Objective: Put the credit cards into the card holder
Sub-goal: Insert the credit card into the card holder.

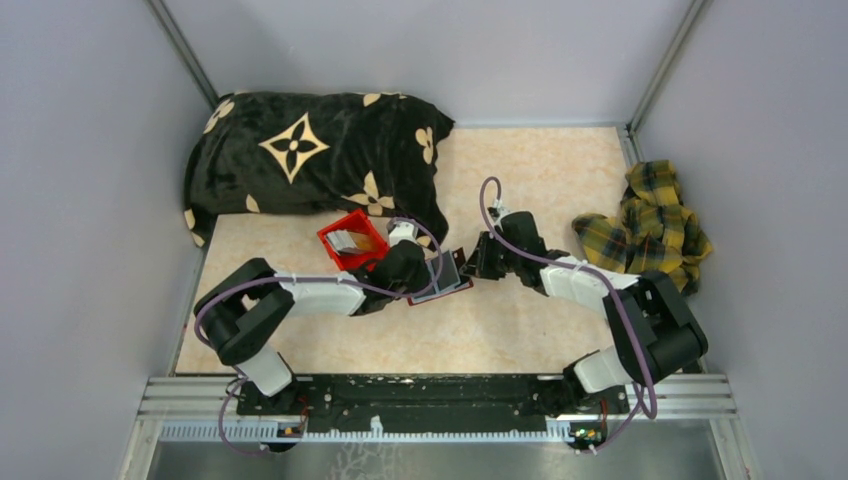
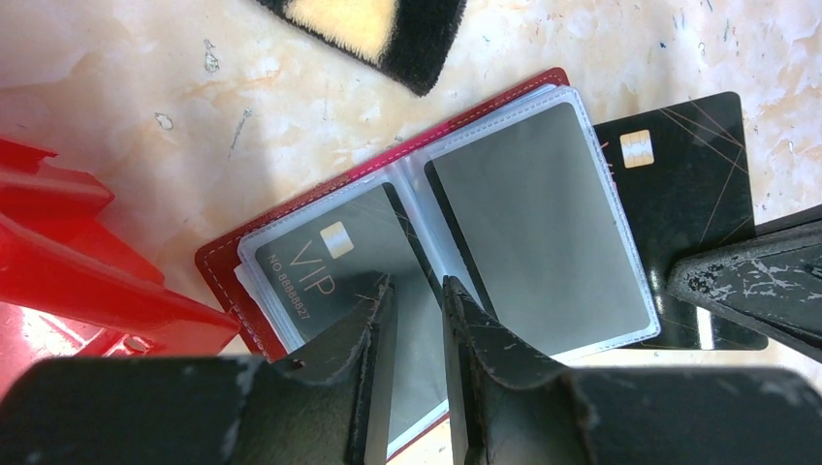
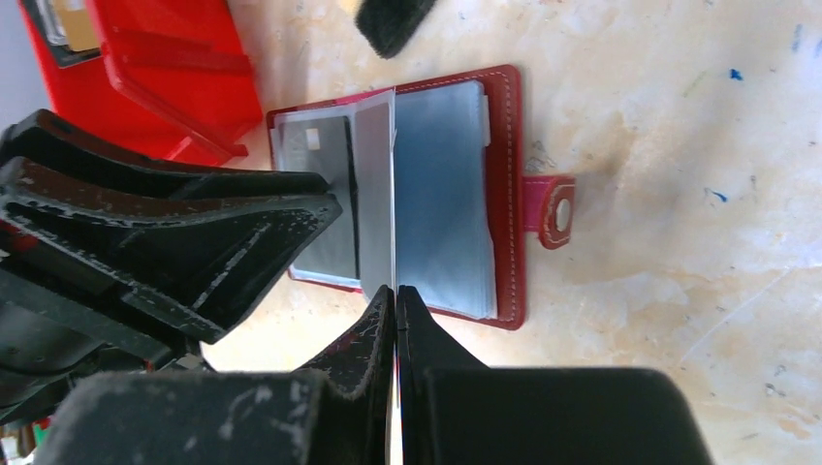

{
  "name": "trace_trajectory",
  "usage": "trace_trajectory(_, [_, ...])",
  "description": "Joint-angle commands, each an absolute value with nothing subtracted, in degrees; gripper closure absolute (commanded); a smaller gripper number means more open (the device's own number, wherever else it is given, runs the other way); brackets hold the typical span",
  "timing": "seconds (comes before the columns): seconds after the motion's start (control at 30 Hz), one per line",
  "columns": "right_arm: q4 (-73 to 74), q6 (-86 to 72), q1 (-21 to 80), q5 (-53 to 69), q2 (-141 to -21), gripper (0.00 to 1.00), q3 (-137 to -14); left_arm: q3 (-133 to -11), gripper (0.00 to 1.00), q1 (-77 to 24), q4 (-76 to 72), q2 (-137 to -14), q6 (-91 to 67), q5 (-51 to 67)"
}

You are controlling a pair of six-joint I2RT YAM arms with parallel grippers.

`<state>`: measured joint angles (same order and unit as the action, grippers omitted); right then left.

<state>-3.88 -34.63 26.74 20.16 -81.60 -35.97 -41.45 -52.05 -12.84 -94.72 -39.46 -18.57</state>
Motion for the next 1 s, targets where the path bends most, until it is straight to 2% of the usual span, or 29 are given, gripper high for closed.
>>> trace_trajectory(0.0, [-10.4, -36.7, 26.2, 23.5, -79.7, 1.00, -35.5, -39.7, 0.69, -53.1, -3.8, -95.9, -39.8, -18.7])
trace_trajectory(0.37, [-12.0, -36.9, 26.2, 25.5, -79.1, 1.00, -35.3, -41.3, 0.67, -54.8, 0.6, -93.1, -40.1, -22.0])
trace_trajectory(0.77, [-13.6, -37.1, 26.7, 27.0, -80.3, 1.00, -35.5, -41.7, 0.59, -56.8, 4.0, -87.5, -41.5, -26.2])
trace_trajectory(0.97, [-16.0, -38.1, 28.8, 27.8, -83.1, 1.00, -36.0, -42.3, 0.57, -56.9, 3.8, -88.4, -41.5, -25.8])
